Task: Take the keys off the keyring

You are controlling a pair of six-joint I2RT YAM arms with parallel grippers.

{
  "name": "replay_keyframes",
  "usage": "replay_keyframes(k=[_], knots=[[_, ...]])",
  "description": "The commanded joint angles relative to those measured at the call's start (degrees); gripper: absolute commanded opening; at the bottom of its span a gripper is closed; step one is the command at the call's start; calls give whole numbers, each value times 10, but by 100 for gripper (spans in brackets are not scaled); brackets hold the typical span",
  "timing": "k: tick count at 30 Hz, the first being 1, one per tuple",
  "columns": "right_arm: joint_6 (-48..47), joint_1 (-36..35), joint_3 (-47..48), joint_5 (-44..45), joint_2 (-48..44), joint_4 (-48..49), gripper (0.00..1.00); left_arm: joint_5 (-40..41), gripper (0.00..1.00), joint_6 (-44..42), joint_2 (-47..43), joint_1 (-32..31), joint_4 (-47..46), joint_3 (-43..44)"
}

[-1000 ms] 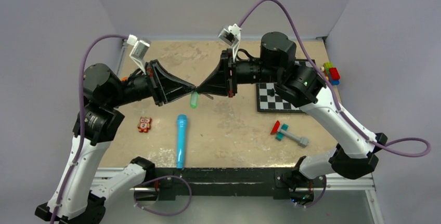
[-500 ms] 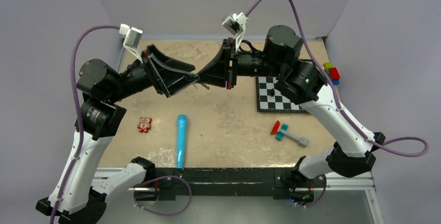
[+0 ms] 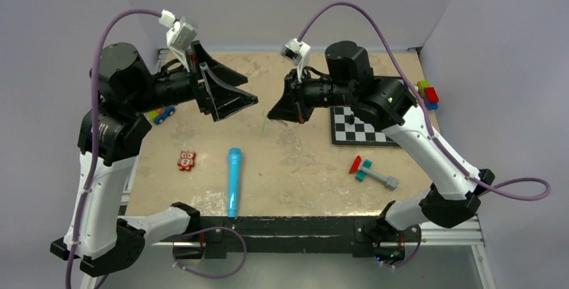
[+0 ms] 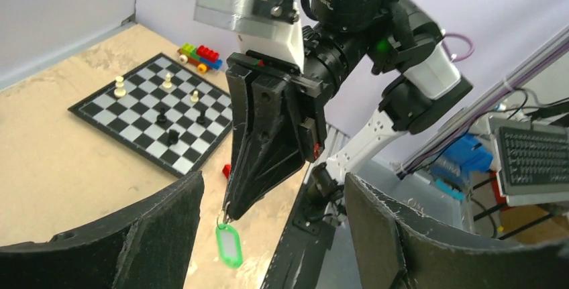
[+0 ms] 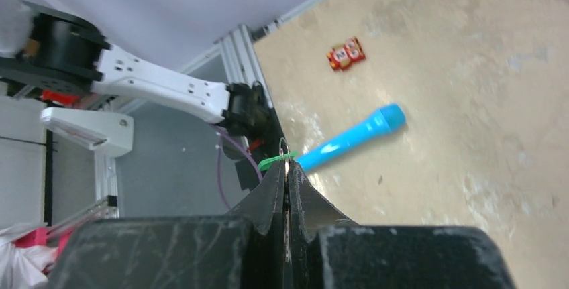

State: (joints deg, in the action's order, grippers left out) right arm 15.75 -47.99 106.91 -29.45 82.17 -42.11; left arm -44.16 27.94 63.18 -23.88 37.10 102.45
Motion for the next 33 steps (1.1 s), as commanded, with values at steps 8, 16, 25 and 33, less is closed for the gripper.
replay_keyframes(k=[8,16,25,33], knots=[[45,44,-39,115,100,-277,0,71,91,-72,63,-1,170,-69],[45,43,-129,183,159,-319,0,308,94,-93,110,-1,330,-36],[137,76,-119,-30,146,-199,0,153,99,-108,32,8,189,-198],[77,73,-12,41,170,-275,0,13,87,-144,34,7,164,-213]])
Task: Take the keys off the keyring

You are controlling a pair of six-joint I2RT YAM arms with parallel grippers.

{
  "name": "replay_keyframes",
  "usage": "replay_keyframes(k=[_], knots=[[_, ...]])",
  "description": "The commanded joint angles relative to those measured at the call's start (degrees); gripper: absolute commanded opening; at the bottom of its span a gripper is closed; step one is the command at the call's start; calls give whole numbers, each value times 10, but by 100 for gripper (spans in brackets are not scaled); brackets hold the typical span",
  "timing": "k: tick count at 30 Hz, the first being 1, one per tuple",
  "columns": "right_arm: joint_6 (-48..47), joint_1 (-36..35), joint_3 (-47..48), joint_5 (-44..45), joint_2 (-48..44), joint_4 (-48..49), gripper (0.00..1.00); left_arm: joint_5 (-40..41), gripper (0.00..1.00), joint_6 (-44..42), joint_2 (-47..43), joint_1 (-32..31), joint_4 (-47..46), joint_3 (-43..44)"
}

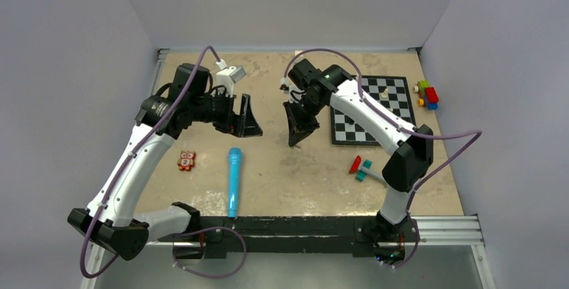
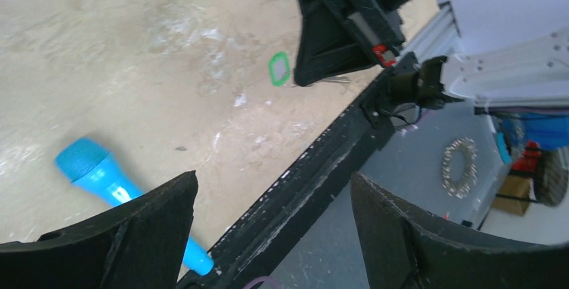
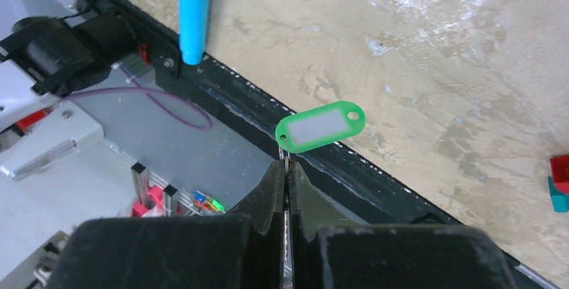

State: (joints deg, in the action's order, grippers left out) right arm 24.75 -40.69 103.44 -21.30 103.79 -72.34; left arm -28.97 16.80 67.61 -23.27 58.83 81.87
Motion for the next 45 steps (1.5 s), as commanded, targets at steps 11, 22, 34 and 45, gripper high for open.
replay_keyframes(k=[11,22,34,45], knots=[[-90,-5,-11,-94,-177,189,0,-208,70,-40,-17,0,-97,34],[-129,-16,-31,-148,-244,258,0,-312,57,50,1,0,-233,47],[-148,-54,-64,-180,-280,316,0,-346,46,66,3,-17,-240,50],[-154,-60,-54,-165,-278,335,0,-345,33,20,-6,-27,-176,58]])
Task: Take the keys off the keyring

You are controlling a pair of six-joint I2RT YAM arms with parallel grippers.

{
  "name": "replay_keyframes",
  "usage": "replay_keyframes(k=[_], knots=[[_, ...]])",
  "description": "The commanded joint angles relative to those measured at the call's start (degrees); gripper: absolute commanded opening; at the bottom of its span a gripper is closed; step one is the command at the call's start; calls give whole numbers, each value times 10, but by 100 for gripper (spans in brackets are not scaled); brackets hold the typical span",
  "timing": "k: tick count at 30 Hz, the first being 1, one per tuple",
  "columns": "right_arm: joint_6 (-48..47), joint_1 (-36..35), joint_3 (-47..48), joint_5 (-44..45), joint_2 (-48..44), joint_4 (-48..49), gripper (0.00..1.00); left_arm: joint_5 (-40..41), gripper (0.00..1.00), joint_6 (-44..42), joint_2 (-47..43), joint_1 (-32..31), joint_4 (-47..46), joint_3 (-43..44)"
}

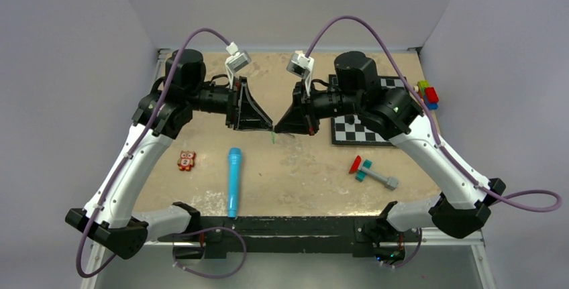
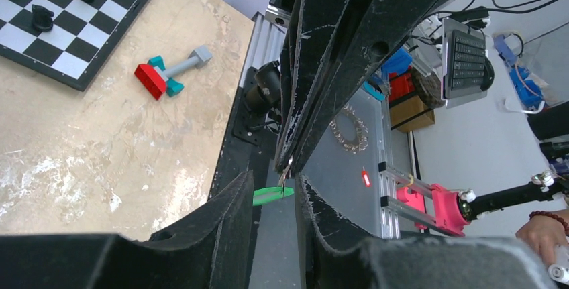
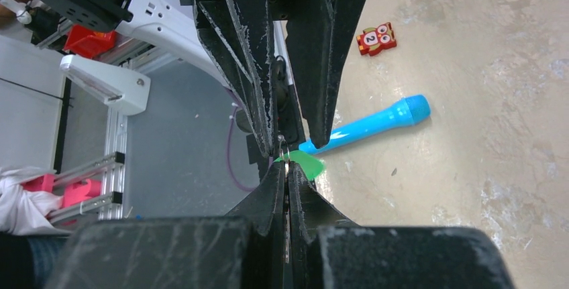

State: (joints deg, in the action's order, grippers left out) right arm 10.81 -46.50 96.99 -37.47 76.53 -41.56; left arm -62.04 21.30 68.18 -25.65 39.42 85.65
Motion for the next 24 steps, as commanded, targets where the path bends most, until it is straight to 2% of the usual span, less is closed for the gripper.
replay_keyframes(k=[1,5,8,18,19,21,24], knots=[[-14,-1,11,-4,-5,29,0,-15,32,-28,-12,-3,22,21],[-13,-2,11,-11,-4,32,0,-20,28,-32,-13,-4,26,19],[-14,-3,13,-21,0,33,0,-22,21,-28,-11,-6,16,18],[-30,-5,40,-51,23,12,0,-32,20,-22,-1,-13,3,29],[-31,-5,41,-51,22,11,0,-33,18,-23,-1,-13,5,30],[-30,-5,40,-51,21,14,0,-34,3,-26,-1,-14,5,31],[-11,-5,26,-40,13,47,0,-23,0,-17,-5,-14,-3,28]])
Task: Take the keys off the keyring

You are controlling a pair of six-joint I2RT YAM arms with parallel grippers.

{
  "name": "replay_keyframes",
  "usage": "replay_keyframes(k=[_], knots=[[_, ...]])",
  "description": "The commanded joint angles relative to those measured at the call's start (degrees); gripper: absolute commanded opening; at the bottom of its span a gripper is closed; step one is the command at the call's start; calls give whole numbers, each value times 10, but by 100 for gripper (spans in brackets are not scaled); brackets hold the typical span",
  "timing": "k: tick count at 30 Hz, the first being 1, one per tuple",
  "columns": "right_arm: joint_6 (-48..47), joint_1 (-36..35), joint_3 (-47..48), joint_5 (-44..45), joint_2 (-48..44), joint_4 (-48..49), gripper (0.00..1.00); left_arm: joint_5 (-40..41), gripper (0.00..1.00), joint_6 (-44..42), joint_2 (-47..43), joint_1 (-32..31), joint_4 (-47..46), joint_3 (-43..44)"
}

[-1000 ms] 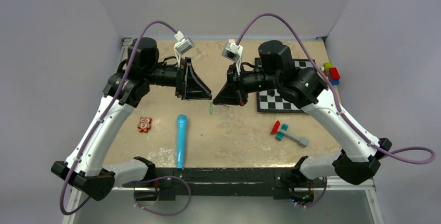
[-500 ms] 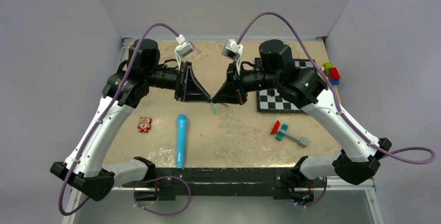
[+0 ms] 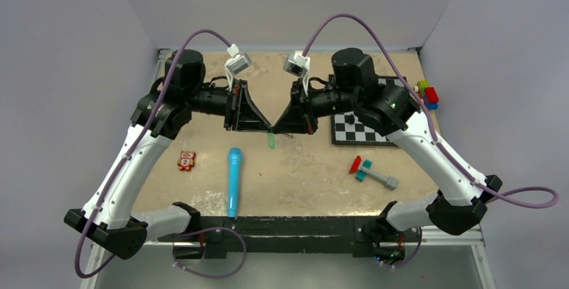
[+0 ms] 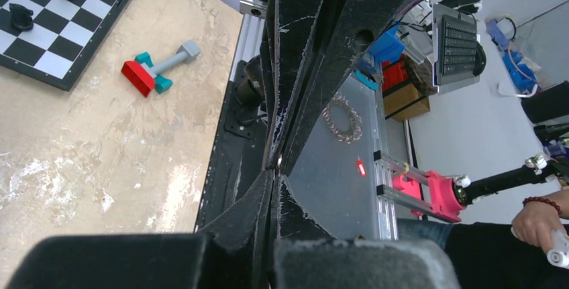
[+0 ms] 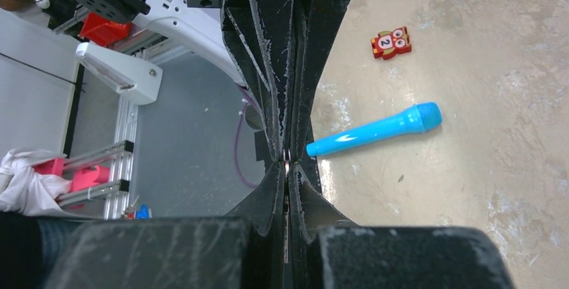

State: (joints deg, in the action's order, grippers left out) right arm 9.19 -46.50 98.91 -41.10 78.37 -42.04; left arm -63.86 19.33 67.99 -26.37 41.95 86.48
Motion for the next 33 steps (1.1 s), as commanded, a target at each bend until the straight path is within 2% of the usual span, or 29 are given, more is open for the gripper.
replay_keyframes(k=[1,7,11,19,27,33], knots=[[19,-5,-6,0,-12,75,0,2,0,14,-6,-7,-43,16],[126,-5,-72,63,-34,231,0,54,0,152,-40,-7,-216,-46],[177,-4,-87,69,-28,320,0,72,0,234,-46,-7,-323,-63],[223,-3,-22,66,32,416,0,140,0,258,-45,-7,-335,-32],[311,4,-38,60,48,555,0,220,0,310,-60,-7,-386,-25],[352,7,-23,58,64,582,0,266,0,342,-67,-7,-408,-28]])
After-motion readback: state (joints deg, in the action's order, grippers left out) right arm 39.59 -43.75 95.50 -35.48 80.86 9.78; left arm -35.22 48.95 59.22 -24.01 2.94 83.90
